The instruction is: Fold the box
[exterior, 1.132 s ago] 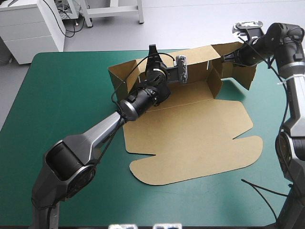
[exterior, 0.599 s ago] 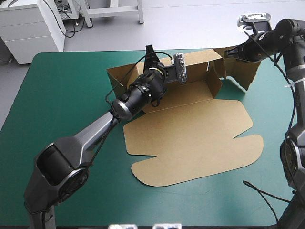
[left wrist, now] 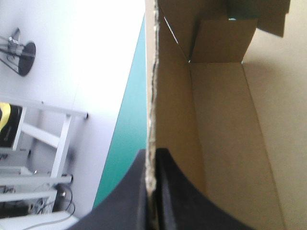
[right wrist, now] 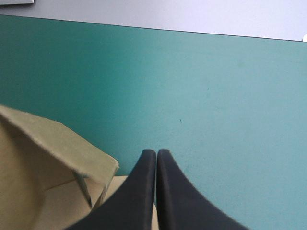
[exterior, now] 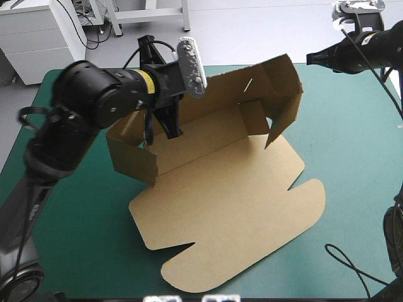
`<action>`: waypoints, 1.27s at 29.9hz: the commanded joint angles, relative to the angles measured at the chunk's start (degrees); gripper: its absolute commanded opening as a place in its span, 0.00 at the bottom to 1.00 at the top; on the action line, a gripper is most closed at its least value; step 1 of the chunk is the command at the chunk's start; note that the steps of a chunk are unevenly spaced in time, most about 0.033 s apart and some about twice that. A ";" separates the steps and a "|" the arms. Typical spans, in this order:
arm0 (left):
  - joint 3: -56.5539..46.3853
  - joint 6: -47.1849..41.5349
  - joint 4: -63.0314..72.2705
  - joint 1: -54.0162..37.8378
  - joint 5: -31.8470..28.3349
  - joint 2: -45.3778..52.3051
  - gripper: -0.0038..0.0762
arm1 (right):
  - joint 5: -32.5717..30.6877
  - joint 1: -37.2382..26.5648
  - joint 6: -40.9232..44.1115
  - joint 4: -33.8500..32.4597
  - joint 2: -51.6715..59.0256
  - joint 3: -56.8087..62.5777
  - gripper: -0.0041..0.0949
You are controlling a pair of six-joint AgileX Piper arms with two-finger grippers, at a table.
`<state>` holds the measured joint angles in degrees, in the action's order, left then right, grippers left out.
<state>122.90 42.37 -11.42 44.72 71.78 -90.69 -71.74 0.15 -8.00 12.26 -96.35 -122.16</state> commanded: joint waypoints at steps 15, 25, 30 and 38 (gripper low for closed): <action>-7.28 3.49 11.42 0.13 2.06 2.52 0.04 | 0.38 0.01 0.54 -0.57 5.31 -1.64 0.04; -13.37 5.27 -3.00 0.13 0.53 -2.54 0.04 | 0.38 0.01 0.54 -1.50 5.31 -1.64 0.04; -13.37 4.15 -8.26 0.24 -0.20 -5.28 0.04 | 0.38 0.01 0.65 -1.50 5.31 -1.64 0.04; -14.34 -5.99 -24.75 7.41 -1.64 -7.81 0.04 | 0.38 0.01 0.65 -0.80 2.98 -1.64 0.04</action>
<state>108.13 40.38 -29.59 48.74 71.61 -100.21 -71.77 0.15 -7.33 10.50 -94.23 -122.16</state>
